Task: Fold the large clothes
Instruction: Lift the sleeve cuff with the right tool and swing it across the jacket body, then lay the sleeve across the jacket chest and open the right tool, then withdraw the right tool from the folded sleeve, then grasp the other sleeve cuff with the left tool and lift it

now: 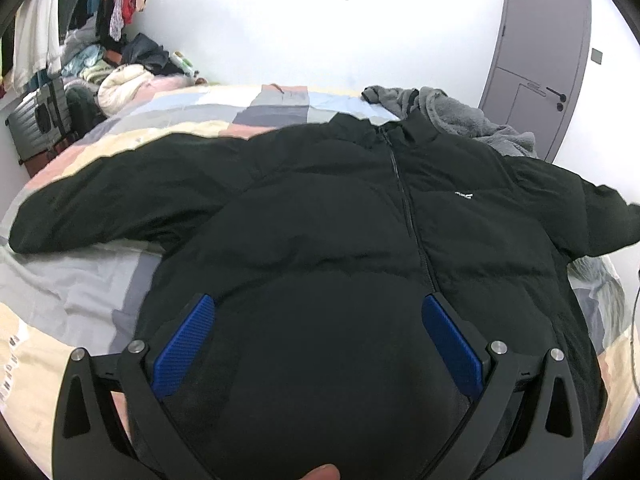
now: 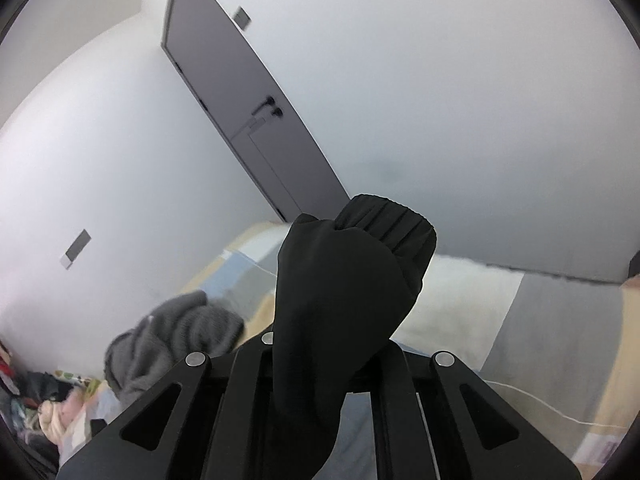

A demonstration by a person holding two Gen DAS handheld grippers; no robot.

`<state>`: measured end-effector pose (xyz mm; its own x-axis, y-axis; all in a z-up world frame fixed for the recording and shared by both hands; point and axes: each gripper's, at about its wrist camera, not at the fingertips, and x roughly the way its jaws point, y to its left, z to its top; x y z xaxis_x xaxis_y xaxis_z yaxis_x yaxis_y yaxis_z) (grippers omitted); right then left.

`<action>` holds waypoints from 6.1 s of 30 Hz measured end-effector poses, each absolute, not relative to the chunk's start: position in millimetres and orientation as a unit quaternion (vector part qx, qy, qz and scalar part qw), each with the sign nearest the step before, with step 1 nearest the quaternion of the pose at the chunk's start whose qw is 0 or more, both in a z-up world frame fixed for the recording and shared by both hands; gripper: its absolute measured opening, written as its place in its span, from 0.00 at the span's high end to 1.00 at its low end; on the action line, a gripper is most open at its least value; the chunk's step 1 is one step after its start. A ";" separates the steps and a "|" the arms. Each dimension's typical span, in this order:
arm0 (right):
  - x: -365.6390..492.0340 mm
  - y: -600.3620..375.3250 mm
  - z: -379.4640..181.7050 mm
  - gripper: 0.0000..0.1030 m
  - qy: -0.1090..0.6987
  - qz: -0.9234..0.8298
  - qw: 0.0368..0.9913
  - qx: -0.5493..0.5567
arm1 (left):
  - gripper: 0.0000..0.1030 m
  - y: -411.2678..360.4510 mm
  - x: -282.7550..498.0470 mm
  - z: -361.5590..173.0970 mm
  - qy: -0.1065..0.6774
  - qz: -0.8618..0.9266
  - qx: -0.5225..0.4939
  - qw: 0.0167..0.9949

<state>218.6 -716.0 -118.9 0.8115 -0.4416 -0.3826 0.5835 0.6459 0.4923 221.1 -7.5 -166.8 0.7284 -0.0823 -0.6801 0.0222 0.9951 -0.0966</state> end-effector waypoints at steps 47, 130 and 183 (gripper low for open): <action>364.4 19.5 -62.7 0.92 0.233 0.178 0.953 -0.077 | 0.00 111.8 165.4 -139.8 0.319 -0.003 -0.075 0.945; 307.2 -288.4 -209.1 0.80 0.329 -0.031 0.944 0.003 | 0.00 14.2 190.4 -163.8 0.340 -0.072 -0.054 0.936; 62.3 -181.2 -116.9 0.57 0.230 0.078 0.970 0.009 | 0.00 26.2 123.9 -113.5 0.308 -0.059 -0.091 0.945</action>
